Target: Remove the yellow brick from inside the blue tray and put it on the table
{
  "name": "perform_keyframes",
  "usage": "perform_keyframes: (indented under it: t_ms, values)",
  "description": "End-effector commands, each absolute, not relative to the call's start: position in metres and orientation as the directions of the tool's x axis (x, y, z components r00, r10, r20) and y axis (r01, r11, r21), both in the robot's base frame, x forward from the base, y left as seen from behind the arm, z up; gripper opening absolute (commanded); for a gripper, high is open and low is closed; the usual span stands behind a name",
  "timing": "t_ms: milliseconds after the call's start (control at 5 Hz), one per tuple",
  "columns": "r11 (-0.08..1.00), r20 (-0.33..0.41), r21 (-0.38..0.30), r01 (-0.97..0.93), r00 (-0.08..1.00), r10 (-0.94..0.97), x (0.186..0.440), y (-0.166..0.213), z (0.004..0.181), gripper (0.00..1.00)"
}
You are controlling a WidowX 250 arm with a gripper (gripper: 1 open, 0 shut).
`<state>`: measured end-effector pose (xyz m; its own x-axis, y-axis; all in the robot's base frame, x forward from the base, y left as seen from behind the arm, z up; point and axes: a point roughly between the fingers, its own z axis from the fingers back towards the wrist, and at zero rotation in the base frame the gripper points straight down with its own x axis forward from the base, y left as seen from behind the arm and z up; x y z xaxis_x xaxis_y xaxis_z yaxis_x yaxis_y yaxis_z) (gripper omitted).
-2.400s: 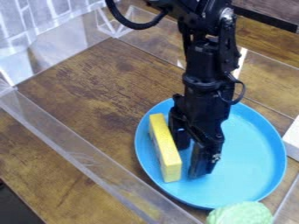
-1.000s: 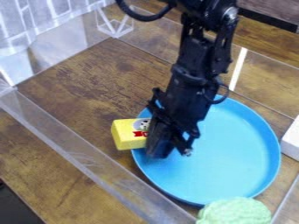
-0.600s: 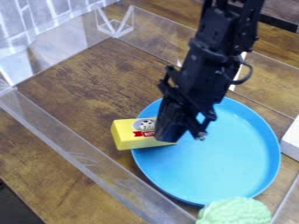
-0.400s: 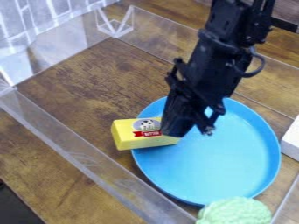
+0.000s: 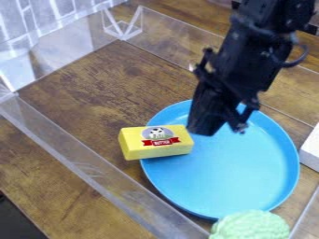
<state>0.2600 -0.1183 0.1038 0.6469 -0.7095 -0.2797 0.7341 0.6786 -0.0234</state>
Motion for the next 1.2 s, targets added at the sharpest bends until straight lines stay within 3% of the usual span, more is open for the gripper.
perform_keyframes:
  t_ms: [0,200,1000]
  values:
    - [0.655,-0.198,0.006,0.756,0.643,-0.74,0.266,-0.128,0.128,0.0]
    - [0.653,-0.2,0.0,0.758,0.639,-0.742,0.266,-0.127,0.123,1.0]
    - [0.655,-0.213,-0.027,0.756,0.635,-0.742,0.263,-0.118,0.102,1.0]
